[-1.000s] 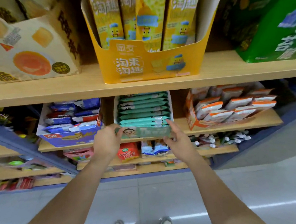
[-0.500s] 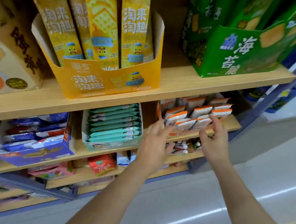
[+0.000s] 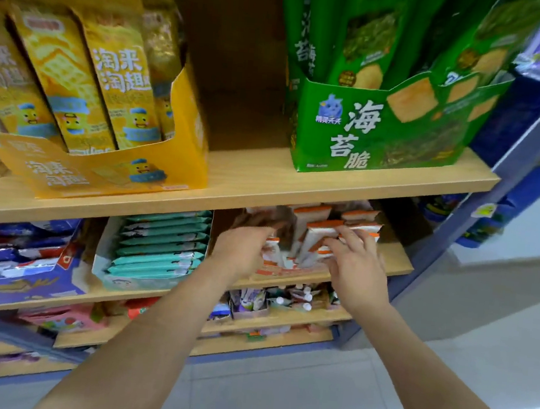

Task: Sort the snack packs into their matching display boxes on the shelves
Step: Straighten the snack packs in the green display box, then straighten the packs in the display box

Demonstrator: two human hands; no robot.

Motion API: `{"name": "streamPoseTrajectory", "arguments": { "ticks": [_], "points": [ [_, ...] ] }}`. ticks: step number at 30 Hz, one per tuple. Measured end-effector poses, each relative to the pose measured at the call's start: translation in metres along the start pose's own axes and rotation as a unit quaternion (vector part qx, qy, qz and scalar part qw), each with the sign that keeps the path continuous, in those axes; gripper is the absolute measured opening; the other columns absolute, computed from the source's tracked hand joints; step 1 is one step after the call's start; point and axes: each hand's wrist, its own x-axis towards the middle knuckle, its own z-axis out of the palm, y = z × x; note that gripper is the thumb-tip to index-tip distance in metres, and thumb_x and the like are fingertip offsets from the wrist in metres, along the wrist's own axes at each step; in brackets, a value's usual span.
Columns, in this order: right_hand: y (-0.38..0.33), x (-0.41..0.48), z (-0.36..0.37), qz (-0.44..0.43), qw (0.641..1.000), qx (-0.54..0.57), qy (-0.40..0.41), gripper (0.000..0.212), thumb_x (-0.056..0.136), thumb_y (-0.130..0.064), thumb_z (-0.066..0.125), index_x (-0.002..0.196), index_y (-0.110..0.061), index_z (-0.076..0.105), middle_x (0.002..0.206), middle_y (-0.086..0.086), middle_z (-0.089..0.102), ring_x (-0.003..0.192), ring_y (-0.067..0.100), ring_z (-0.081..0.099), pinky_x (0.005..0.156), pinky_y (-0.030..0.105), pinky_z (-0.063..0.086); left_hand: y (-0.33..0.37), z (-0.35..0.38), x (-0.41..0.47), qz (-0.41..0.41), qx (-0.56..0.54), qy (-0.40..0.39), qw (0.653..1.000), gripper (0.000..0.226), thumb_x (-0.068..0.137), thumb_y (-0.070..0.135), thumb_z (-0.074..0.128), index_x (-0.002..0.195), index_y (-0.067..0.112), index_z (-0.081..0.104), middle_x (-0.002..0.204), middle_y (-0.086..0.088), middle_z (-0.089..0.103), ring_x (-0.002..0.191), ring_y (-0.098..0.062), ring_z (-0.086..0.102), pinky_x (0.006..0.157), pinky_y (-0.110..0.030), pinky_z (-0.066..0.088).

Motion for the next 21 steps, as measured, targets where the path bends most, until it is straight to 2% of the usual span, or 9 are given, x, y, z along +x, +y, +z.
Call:
{"name": "streamPoseTrajectory", "arguments": {
  "ticks": [4, 7, 9, 11, 13, 15, 18, 19, 21],
  "points": [
    [0.003, -0.003, 0.000, -0.028, 0.999, -0.029, -0.015, 0.042, 0.091, -0.017, 0.065, 0.130, -0.030, 0.058, 0.154, 0.002, 0.040, 0.140, 0.029, 0.031, 0.101, 0.054, 0.040, 0.031, -0.003, -0.006, 0.017, 0.029, -0.088, 0.996, 0.070, 0.093, 0.028, 0.053, 0.153, 0.038, 0.018, 0.148, -0.002, 0.040, 0.134, -0.032, 0.038, 0.106, -0.053, 0.032],
    [0.004, -0.011, -0.012, -0.052, 0.998, 0.009, -0.044, 0.058, 0.096, -0.017, 0.054, 0.148, -0.034, 0.034, 0.162, 0.000, 0.021, 0.148, 0.026, 0.015, 0.110, 0.052, 0.033, 0.035, -0.003, -0.016, -0.012, 0.002, -0.070, 0.997, 0.076, 0.091, 0.035, 0.055, 0.154, 0.037, 0.012, 0.150, -0.002, 0.035, 0.138, -0.030, 0.028, 0.112, -0.055, 0.023],
    [0.003, -0.018, -0.030, -0.061, 0.996, 0.043, -0.039, 0.060, 0.098, -0.019, 0.049, 0.151, -0.035, 0.028, 0.164, -0.004, 0.016, 0.149, 0.022, 0.011, 0.111, 0.050, 0.030, 0.033, -0.007, -0.031, -0.009, -0.010, -0.019, 1.000, 0.076, 0.090, 0.034, 0.056, 0.154, 0.035, 0.015, 0.147, -0.001, 0.037, 0.137, -0.027, 0.028, 0.115, -0.050, 0.023],
    [0.002, -0.023, -0.053, -0.066, 0.995, 0.076, 0.001, 0.054, 0.098, -0.020, 0.049, 0.149, -0.033, 0.035, 0.160, -0.007, 0.026, 0.145, 0.019, 0.024, 0.105, 0.049, 0.035, 0.036, -0.014, -0.049, 0.027, -0.066, 0.062, 0.995, 0.067, 0.092, 0.025, 0.056, 0.152, 0.032, 0.028, 0.149, 0.004, 0.038, 0.139, -0.022, 0.030, 0.116, -0.040, 0.028],
    [0.003, -0.024, -0.080, -0.077, 0.986, 0.121, 0.082, 0.048, 0.096, -0.016, 0.053, 0.142, -0.027, 0.046, 0.150, -0.005, 0.044, 0.135, 0.019, 0.041, 0.096, 0.050, 0.044, 0.045, -0.026, -0.067, 0.084, -0.128, 0.165, 0.974, 0.052, 0.092, 0.012, 0.057, 0.141, 0.027, 0.051, 0.144, 0.007, 0.047, 0.134, -0.015, 0.041, 0.112, -0.032, 0.037],
    [0.003, -0.018, -0.112, -0.103, 0.965, 0.156, 0.183, 0.045, 0.093, -0.014, 0.054, 0.138, -0.020, 0.052, 0.143, 0.000, 0.052, 0.128, 0.021, 0.049, 0.089, 0.049, 0.048, 0.054, -0.049, -0.077, 0.141, -0.137, 0.302, 0.933, 0.040, 0.087, 0.004, 0.064, 0.123, 0.022, 0.067, 0.128, 0.005, 0.060, 0.118, -0.014, 0.054, 0.099, -0.032, 0.049],
    [-0.004, 0.006, -0.163, -0.146, 0.939, 0.153, 0.270, 0.054, 0.091, -0.008, 0.059, 0.143, -0.015, 0.046, 0.148, 0.006, 0.045, 0.134, 0.028, 0.044, 0.097, 0.050, 0.045, 0.070, -0.103, -0.073, 0.158, -0.137, 0.423, 0.882, 0.036, 0.088, 0.008, 0.066, 0.123, 0.016, 0.066, 0.126, -0.001, 0.058, 0.111, -0.016, 0.055, 0.090, -0.028, 0.048],
    [-0.007, 0.016, -0.178, -0.153, 0.937, 0.138, 0.283, 0.058, 0.091, -0.009, 0.060, 0.145, -0.015, 0.042, 0.150, 0.006, 0.042, 0.137, 0.029, 0.039, 0.100, 0.051, 0.045, 0.077, -0.123, -0.068, 0.154, -0.122, 0.442, 0.875, 0.040, 0.089, 0.013, 0.066, 0.129, 0.016, 0.062, 0.130, -0.002, 0.056, 0.113, -0.017, 0.054, 0.091, -0.028, 0.047],
    [-0.012, 0.036, -0.200, -0.146, 0.947, 0.088, 0.271, 0.065, 0.091, -0.016, 0.063, 0.150, -0.018, 0.035, 0.153, 0.006, 0.038, 0.142, 0.030, 0.032, 0.098, 0.054, 0.047, 0.092, -0.154, -0.055, 0.119, -0.090, 0.423, 0.894, 0.053, 0.091, 0.027, 0.065, 0.141, 0.021, 0.047, 0.140, 0.000, 0.047, 0.120, -0.018, 0.049, 0.090, -0.034, 0.049]
  ]
}}
